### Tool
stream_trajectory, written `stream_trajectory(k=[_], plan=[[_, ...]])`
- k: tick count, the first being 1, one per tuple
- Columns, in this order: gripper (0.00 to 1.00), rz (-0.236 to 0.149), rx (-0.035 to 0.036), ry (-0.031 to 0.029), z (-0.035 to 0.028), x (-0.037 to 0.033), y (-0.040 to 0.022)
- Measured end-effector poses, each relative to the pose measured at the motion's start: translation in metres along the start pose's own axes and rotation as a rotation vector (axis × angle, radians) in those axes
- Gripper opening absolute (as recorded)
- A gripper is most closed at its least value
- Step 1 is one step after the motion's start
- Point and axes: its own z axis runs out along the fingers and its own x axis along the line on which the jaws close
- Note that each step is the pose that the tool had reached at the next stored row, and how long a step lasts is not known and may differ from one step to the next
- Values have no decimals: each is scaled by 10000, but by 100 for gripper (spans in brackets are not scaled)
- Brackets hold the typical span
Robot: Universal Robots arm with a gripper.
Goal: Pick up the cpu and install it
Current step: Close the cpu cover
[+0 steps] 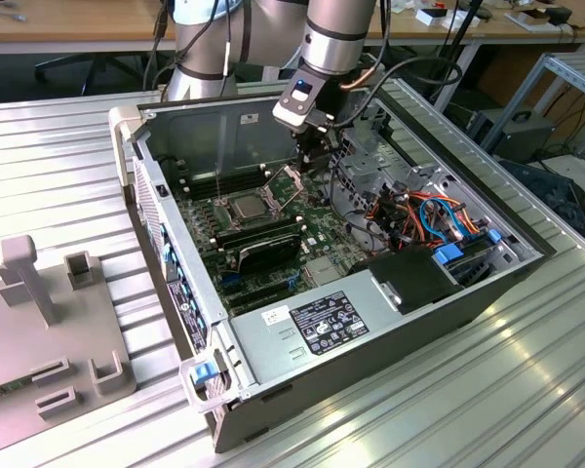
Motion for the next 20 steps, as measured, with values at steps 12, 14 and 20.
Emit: stream_trajectory(k=[12,14,20], plan=[[11,2,1,-1,178,3,63],[11,2,-8,7,178,5,-20],[11,3,-60,19,174,19,-320]])
